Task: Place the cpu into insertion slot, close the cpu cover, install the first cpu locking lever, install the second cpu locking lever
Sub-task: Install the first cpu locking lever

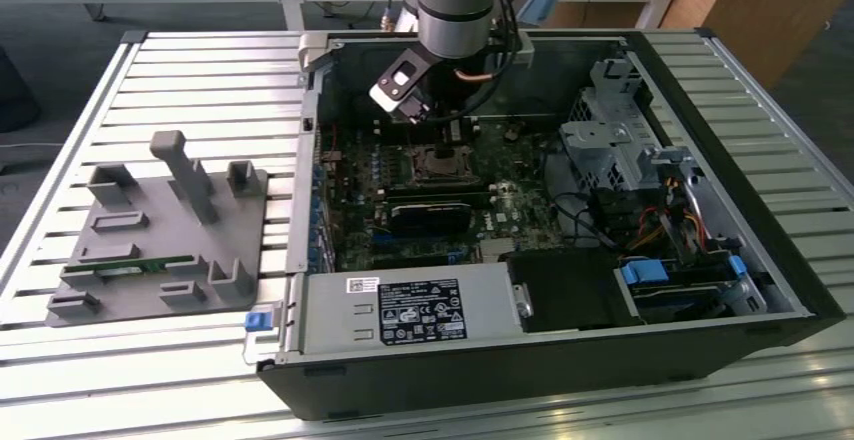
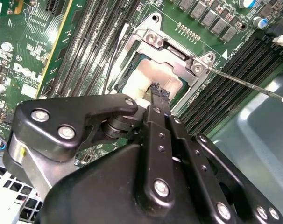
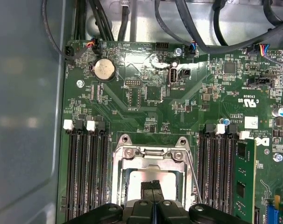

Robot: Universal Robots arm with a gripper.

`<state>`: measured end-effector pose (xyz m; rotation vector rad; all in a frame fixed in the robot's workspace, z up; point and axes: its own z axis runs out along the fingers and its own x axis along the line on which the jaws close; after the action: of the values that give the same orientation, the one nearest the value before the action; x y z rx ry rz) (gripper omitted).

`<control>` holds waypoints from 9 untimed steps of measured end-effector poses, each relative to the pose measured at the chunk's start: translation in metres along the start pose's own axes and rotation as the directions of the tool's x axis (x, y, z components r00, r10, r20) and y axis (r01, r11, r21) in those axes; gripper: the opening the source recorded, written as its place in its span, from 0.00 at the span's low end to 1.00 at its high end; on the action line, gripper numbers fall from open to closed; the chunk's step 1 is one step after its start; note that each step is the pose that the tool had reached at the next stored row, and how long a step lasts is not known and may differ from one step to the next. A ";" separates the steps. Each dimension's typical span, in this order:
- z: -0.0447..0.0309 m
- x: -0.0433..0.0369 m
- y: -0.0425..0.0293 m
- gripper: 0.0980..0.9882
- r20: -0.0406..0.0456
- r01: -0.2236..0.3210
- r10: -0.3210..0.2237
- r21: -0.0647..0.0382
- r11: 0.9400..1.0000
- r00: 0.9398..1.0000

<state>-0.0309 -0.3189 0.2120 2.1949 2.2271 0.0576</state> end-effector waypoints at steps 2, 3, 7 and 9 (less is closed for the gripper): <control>0.0000 0.0000 0.0000 0.01 0.000 0.000 0.000 0.000 1.000 1.000; -0.0002 0.0000 0.0001 0.01 0.000 0.000 0.000 0.000 1.000 1.000; -0.0029 0.0001 0.0002 0.01 0.000 0.000 0.000 0.000 1.000 1.000; -0.0049 0.0001 0.0002 0.01 0.000 0.000 0.000 0.000 1.000 1.000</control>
<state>-0.0309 -0.3189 0.2169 2.1948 2.2271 0.0575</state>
